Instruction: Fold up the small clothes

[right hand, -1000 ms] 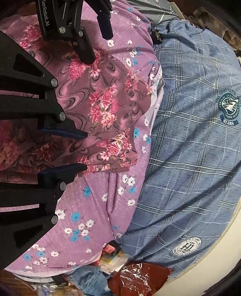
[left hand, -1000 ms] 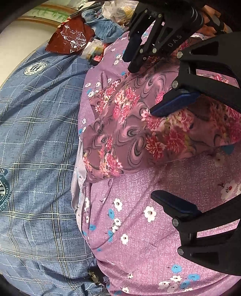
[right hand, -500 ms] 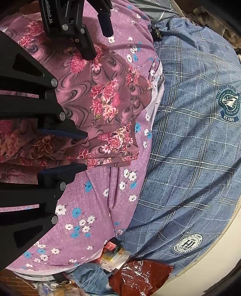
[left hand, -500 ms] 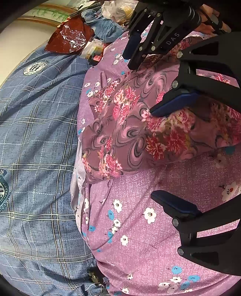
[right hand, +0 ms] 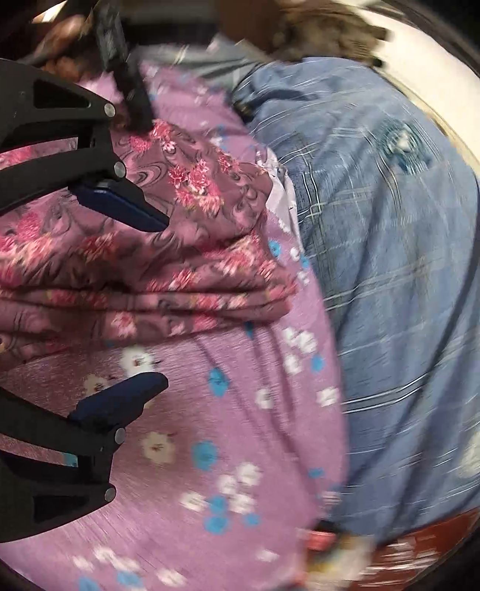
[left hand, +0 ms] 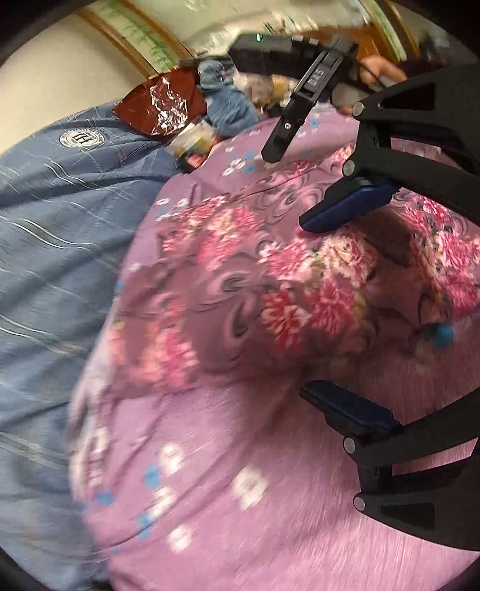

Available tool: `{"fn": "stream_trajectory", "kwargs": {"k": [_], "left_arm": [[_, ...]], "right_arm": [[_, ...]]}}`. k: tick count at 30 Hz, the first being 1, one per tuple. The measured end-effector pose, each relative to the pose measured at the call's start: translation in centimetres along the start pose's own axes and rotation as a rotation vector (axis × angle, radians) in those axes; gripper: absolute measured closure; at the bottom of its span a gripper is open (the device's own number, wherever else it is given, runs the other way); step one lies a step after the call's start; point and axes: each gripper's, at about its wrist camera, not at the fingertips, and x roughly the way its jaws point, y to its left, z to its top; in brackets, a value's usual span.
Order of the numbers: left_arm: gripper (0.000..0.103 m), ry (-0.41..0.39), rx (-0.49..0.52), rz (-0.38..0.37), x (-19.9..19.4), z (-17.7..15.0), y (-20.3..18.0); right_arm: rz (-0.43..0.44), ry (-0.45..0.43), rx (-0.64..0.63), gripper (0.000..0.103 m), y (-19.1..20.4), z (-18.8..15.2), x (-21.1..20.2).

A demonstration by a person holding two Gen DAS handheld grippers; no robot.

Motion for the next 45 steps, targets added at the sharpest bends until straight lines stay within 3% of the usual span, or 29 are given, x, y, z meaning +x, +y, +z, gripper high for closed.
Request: {"fn": "stream_trajectory", "kwargs": {"k": [6,13,18,21,22,25,28,31,39,45], "left_arm": [[0.021,0.015,-0.013,-0.085,0.6,-0.4,-0.2],[0.022,-0.009,-0.056,-0.126,0.7,-0.1,0.6],[0.023,-0.025,-0.03,-0.104,1.1,-0.1,-0.2],[0.03,-0.033,-0.034,-0.099,1.1,-0.1,-0.2],[0.035,-0.036,-0.04,-0.098,1.3,-0.1,-0.1],[0.047,-0.052,-0.054,-0.106,1.1,0.0,0.1],[0.057,-0.075,-0.039,-0.098,0.8,-0.1,-0.2],[0.06,-0.093,-0.029,-0.091,0.3,-0.2,-0.4],[0.06,-0.153,0.026,-0.091,-2.1,-0.5,-1.6],[0.056,-0.254,0.117,-0.11,-6.1,-1.2,-2.8]], "right_arm": [[0.208,0.098,0.115,0.02,-2.7,-0.4,1.9],[0.292,0.104,0.099,0.013,-0.9,-0.3,3.5],[0.3,0.107,0.047,0.017,1.5,-0.6,4.6],[0.284,0.109,0.037,0.034,2.0,-1.0,4.7],[0.286,0.111,0.042,0.049,1.9,-1.0,4.6],[0.316,0.118,0.089,0.057,1.2,-1.1,4.7],[0.281,0.095,0.054,0.061,2.1,-1.2,4.2],[0.245,0.067,0.018,0.064,3.2,-1.1,3.3],[0.142,-0.054,-0.106,0.065,6.8,-1.4,-0.5],[0.105,-0.204,-0.211,0.065,10.5,-2.1,-4.7]]}}
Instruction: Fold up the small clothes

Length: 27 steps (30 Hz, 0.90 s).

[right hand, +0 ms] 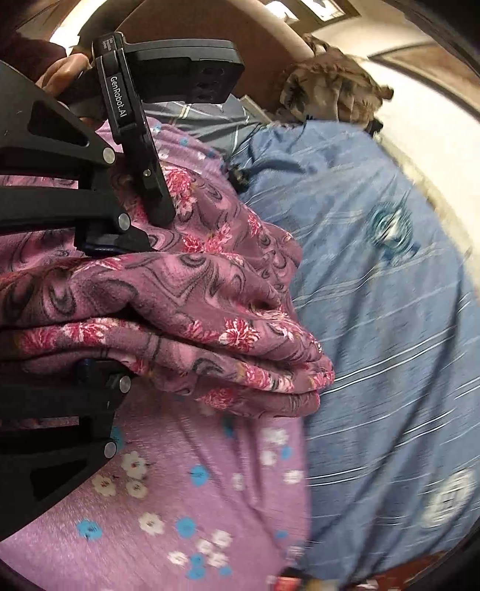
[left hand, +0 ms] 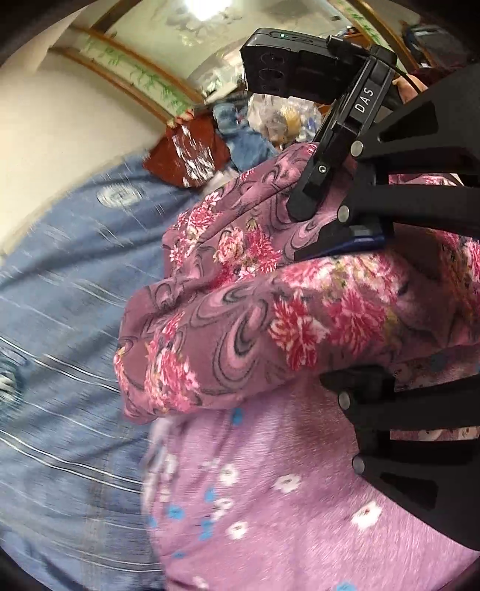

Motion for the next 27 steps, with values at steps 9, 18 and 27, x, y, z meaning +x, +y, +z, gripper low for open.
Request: {"fn": "stream_trajectory", "kwargs": {"k": [9,18,27], "left_arm": [[0.053,-0.127,0.076,0.031,-7.3,-1.0,-0.6],[0.053,-0.04,0.012,0.128,-10.4,-6.6,1.0],[0.042,0.162,-0.046,0.321,-6.5,-12.5,2.8]], "right_arm": [[0.088,-0.093,-0.051,0.065,6.5,0.1,-2.9],[0.131,0.045,0.004,0.065,9.7,-5.0,-2.0],[-0.009,0.28,0.026,0.061,9.3,-11.3,2.8]]}}
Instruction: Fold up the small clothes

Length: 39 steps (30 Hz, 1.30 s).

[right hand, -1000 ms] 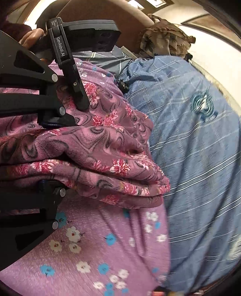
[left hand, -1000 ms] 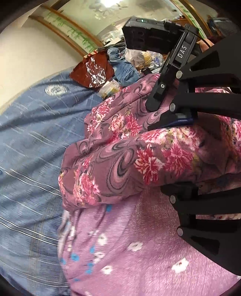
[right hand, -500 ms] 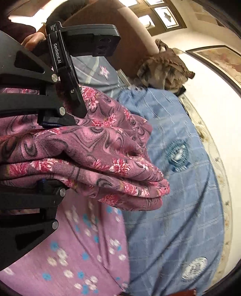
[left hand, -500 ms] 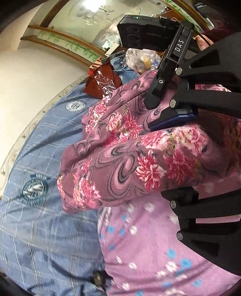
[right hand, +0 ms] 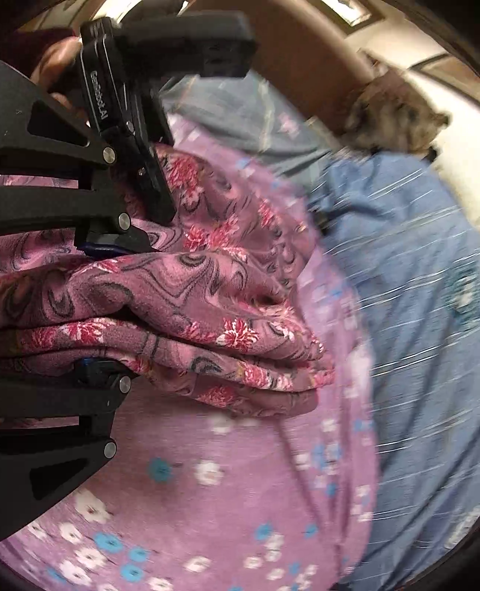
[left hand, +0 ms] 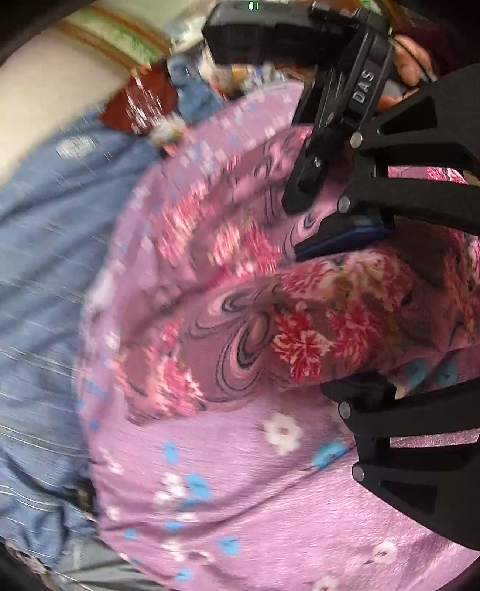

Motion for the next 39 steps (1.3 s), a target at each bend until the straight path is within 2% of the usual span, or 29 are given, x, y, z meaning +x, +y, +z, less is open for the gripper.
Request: {"fn": "stream_trajectory", "kwargs": {"k": [1,5,10,14,21,29,39], "left_arm": [[0.035,-0.002,-0.015,0.016,0.1,0.0,0.2],[0.035,-0.072,-0.066,0.05,-2.3,-1.0,0.1],[0.033,-0.171,-0.084,0.135,-5.8,-3.7,-1.2],[0.024,-0.251,-0.043,0.301,-8.2,-5.6,-3.5],[0.022,-0.298,0.001,0.468,-11.7,-8.7,-7.3],[0.021,-0.357,-0.034,0.524,-16.1,-11.7,-10.1],[0.017,-0.448,0.007,0.579,-20.0,-13.5,-13.4]], "right_arm": [[-0.007,0.002,0.002,0.056,-0.1,-0.1,0.1],[-0.011,-0.029,0.027,0.05,-0.3,-0.4,-1.8],[-0.035,-0.151,0.039,0.049,-0.1,-1.7,-5.6],[-0.057,-0.262,-0.019,0.05,1.3,-2.5,-9.3],[-0.085,-0.271,-0.091,0.05,3.8,-5.4,-12.9],[-0.078,-0.259,-0.069,0.05,4.6,-8.9,-16.8],[-0.063,-0.289,-0.078,0.049,5.9,-11.3,-20.2]]}}
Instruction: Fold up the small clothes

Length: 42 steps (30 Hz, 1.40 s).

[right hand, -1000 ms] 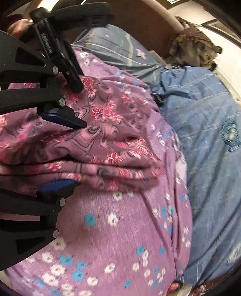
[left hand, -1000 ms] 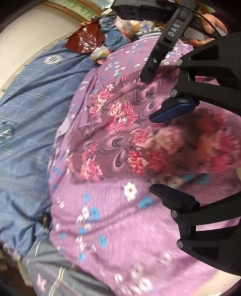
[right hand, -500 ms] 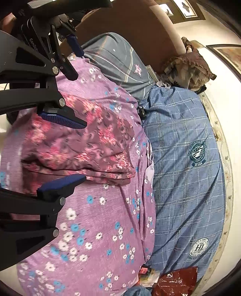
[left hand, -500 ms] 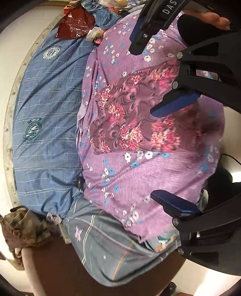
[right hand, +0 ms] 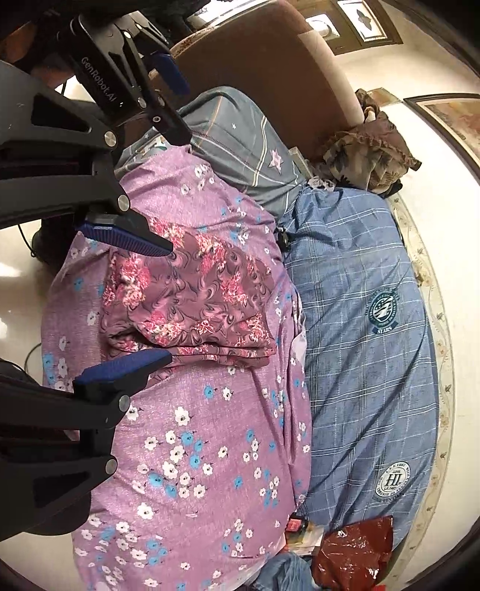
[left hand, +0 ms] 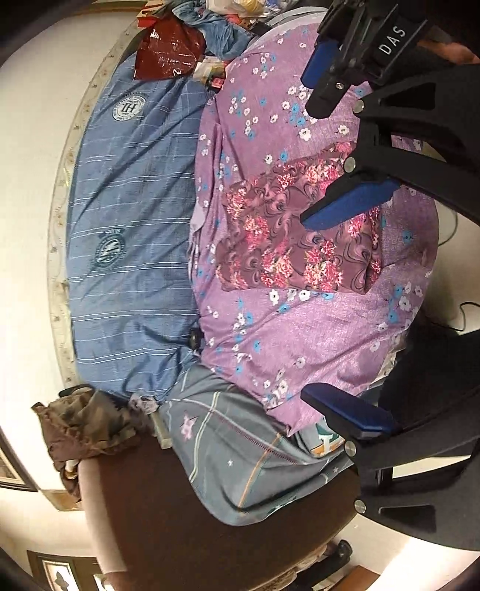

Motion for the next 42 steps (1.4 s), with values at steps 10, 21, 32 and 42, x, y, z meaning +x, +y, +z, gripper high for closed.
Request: {"fn": "stream_trajectory", "kwargs": {"k": [10,21,32,42], "left_arm": [[0.013,-0.036,0.01,0.024,-2.0,0.1,-0.3],[0.013,-0.013,0.035,0.04,-1.0,-0.1,-0.8],[0.013,0.017,0.037,0.045,0.2,-0.2,-0.8],[0.013,0.053,0.042,0.03,1.6,-0.7,-0.9]], "right_arm": [[-0.009,-0.036,0.001,0.048,0.5,0.1,-1.5],[-0.016,-0.037,0.009,0.048,0.3,0.0,-0.9],[-0.005,-0.012,0.02,0.048,0.1,-0.2,0.2],[-0.034,0.045,0.002,0.048,0.6,-0.5,2.0]]}}
